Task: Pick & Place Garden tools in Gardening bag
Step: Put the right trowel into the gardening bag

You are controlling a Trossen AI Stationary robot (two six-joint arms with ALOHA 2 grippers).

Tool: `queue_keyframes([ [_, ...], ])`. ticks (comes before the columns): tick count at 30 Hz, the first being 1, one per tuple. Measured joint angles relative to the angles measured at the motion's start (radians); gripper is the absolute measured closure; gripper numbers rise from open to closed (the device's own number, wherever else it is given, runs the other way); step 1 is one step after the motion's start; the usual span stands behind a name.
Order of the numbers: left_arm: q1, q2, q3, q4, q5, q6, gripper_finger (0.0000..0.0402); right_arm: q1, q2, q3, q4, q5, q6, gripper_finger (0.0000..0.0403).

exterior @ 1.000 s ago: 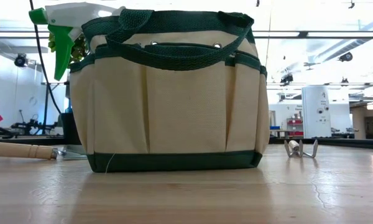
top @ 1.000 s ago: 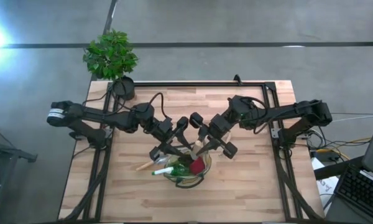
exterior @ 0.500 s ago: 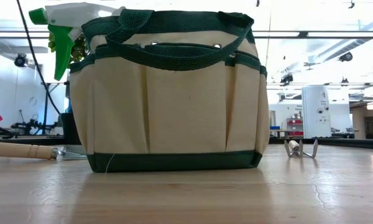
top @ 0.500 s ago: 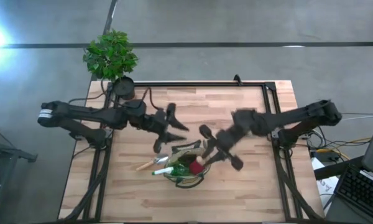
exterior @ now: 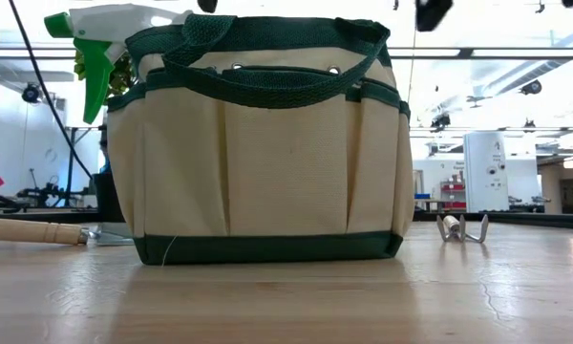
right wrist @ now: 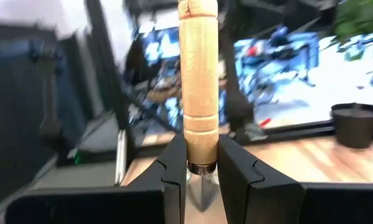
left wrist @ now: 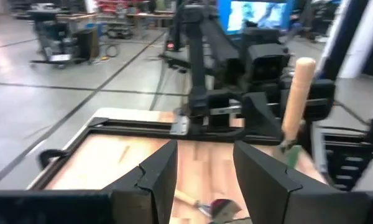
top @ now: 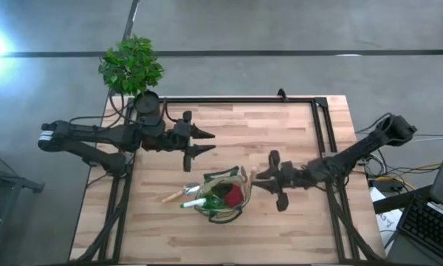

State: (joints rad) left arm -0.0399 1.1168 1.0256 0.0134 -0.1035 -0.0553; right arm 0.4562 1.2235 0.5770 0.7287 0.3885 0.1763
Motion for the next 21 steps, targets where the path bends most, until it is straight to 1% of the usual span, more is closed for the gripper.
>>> queue_keyframes([
  [2, 0.001, -0.003, 0.000, -0.023, -0.051, 0.003, 0.0241, 0.048, 0.025, -0.044, 0.115, 0.089, -0.011, 0.0356],
  [4, 0.001, -0.003, 0.000, -0.036, -0.103, 0.003, 0.0241, 0.093, 0.053, -0.061, 0.173, 0.153, -0.045, 0.0356],
  [8, 0.002, 0.000, 0.000, -0.059, -0.133, 0.004, 0.0241, 0.163, 0.114, -0.049, 0.189, 0.330, -0.076, 0.0356],
  [11, 0.002, 0.001, -0.001, -0.060, -0.133, 0.004, 0.0241, 0.181, 0.187, -0.030, 0.188, 0.400, -0.093, 0.0356],
  [14, 0.002, 0.001, -0.001, -0.058, -0.132, 0.004, 0.0241, 0.178, 0.258, -0.024, 0.221, 0.434, -0.049, 0.0356],
  [16, 0.002, 0.001, -0.001, -0.058, -0.132, 0.004, 0.0241, 0.174, 0.310, -0.024, 0.272, 0.448, -0.033, 0.0356],
  [21, 0.002, 0.001, -0.001, -0.059, -0.132, -0.002, 0.0241, 0.173, 0.414, -0.025, 0.413, 0.453, -0.079, 0.0356],
])
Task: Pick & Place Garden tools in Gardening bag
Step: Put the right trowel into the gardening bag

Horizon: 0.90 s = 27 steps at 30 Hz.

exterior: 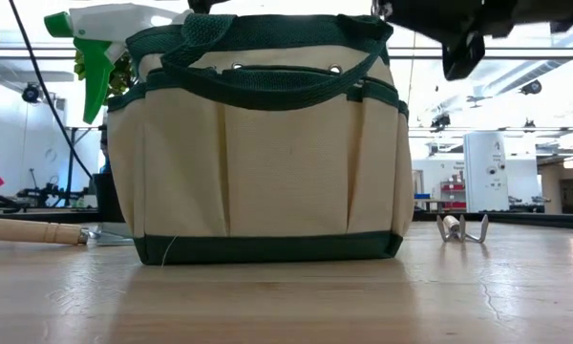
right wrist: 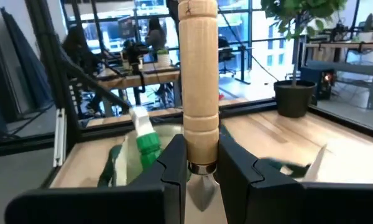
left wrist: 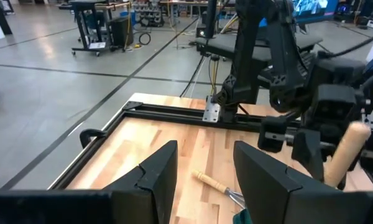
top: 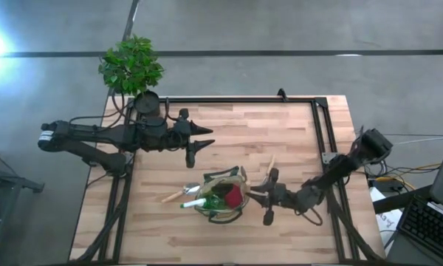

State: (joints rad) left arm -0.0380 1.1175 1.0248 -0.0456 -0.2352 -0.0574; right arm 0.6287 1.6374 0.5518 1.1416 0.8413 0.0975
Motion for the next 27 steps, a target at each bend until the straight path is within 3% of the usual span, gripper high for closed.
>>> queue_keyframes([
  [10, 0.000, 0.000, 0.000, 0.000, 0.002, -0.003, 0.0241, -0.003, 0.077, -0.001, -0.002, 0.031, 0.063, 0.0356],
  [27, 0.000, 0.000, 0.000, -0.001, 0.002, -0.003, 0.0241, -0.001, 0.082, -0.059, -0.128, -0.004, 0.295, 0.0356],
])
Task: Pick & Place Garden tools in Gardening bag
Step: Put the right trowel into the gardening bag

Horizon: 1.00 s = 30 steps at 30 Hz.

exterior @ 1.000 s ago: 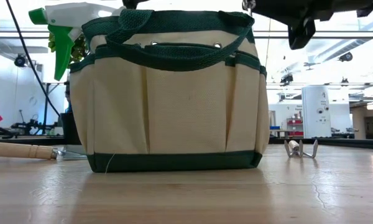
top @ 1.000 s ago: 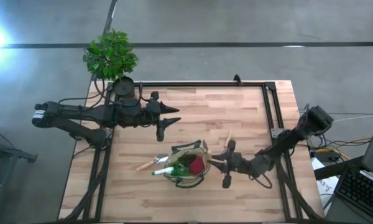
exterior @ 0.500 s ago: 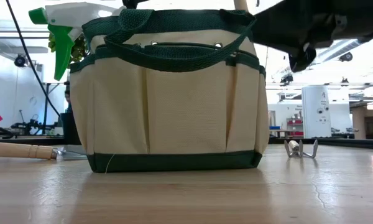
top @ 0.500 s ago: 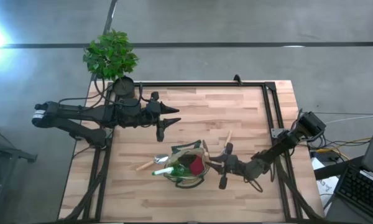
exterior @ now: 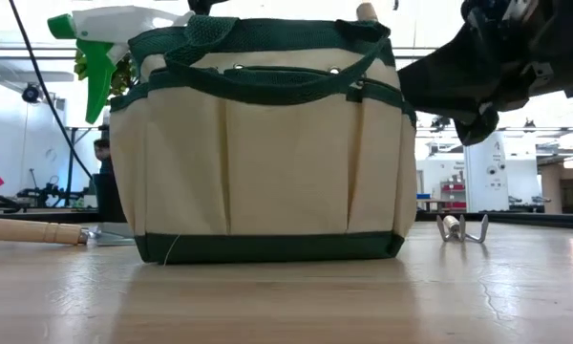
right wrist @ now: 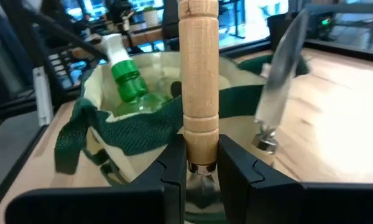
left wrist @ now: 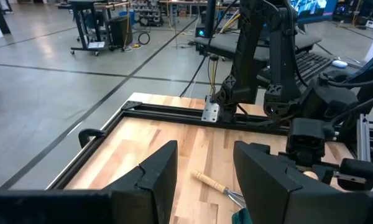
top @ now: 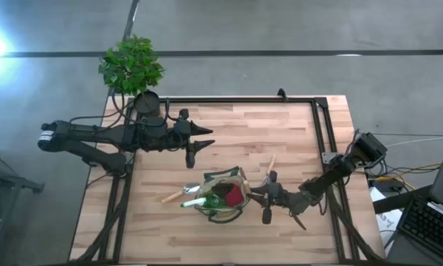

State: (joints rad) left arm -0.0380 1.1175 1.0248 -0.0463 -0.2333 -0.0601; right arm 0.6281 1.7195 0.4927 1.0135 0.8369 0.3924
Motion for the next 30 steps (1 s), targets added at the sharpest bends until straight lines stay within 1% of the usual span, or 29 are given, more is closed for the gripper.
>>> queue_keyframes([
  [3, 0.000, 0.000, 0.000, 0.000, 0.000, 0.000, 0.0241, 0.000, 0.000, 0.004, -0.027, -0.032, 0.012, 0.0356],
  [10, 0.000, 0.000, 0.000, 0.000, 0.000, 0.000, 0.0241, -0.001, -0.001, 0.005, -0.138, -0.034, 0.129, 0.0356],
  [15, 0.000, 0.000, 0.000, 0.000, 0.000, 0.000, 0.0241, -0.001, -0.002, 0.010, -0.142, -0.035, 0.127, 0.0356],
  [17, 0.000, 0.000, 0.000, 0.000, 0.000, 0.000, 0.0241, -0.001, -0.002, 0.020, -0.146, -0.056, 0.110, 0.0353],
  [20, 0.000, 0.000, 0.000, 0.000, 0.000, 0.000, 0.0241, 0.000, -0.002, 0.041, -0.150, -0.081, 0.072, 0.0319],
  [25, 0.000, 0.000, 0.000, 0.000, 0.000, 0.000, 0.0241, 0.000, -0.004, 0.078, -0.150, -0.082, 0.001, 0.0249],
  [30, 0.000, 0.000, 0.000, 0.000, 0.000, 0.000, 0.0241, 0.000, -0.011, 0.097, -0.205, -0.079, -0.003, 0.0204],
])
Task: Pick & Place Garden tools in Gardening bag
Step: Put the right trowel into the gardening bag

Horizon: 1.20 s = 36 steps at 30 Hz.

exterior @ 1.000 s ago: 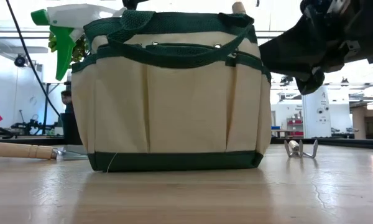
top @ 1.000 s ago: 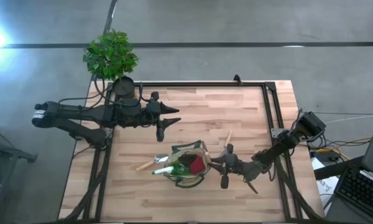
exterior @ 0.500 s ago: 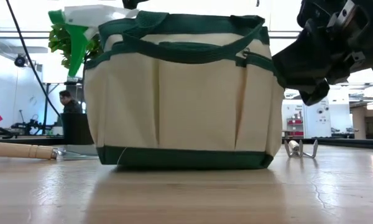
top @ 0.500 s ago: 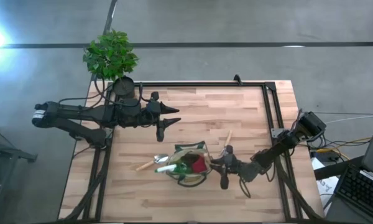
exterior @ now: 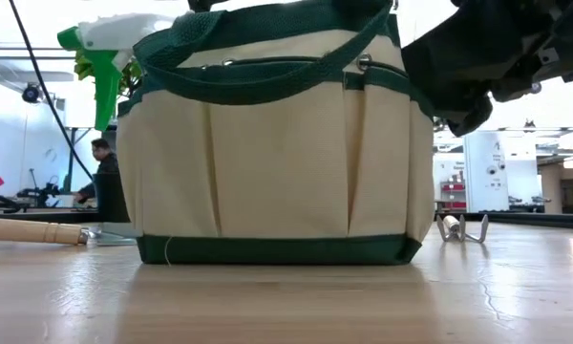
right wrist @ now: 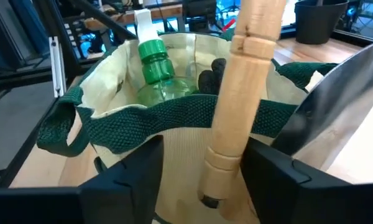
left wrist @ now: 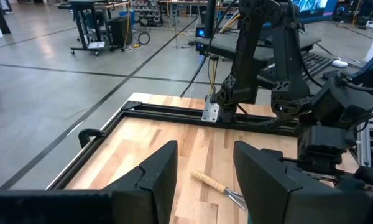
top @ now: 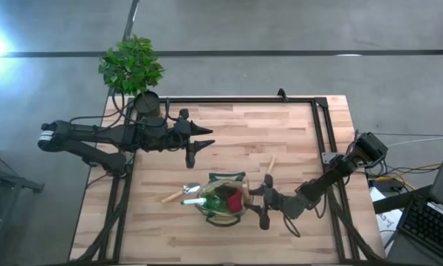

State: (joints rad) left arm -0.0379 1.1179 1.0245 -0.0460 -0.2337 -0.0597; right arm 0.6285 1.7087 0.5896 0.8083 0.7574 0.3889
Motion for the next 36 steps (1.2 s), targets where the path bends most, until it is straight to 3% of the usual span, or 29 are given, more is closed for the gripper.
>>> queue_keyframes([
  [9, 0.000, 0.000, 0.000, -0.004, 0.000, 0.000, 0.0241, 0.002, -0.051, 0.009, -0.043, -0.003, -0.007, 0.0180],
  [25, 0.000, 0.000, 0.000, -0.021, 0.000, 0.005, 0.0241, 0.006, -0.372, 0.008, -0.254, 0.016, -0.186, 0.0196],
  [31, 0.000, 0.000, 0.000, -0.026, 0.000, 0.005, 0.0241, -0.048, -0.439, 0.008, -0.353, 0.003, -0.127, 0.0246],
  [36, 0.000, 0.000, 0.000, -0.026, 0.000, 0.004, 0.0241, -0.118, -0.415, 0.008, -0.364, -0.131, -0.052, 0.0348],
])
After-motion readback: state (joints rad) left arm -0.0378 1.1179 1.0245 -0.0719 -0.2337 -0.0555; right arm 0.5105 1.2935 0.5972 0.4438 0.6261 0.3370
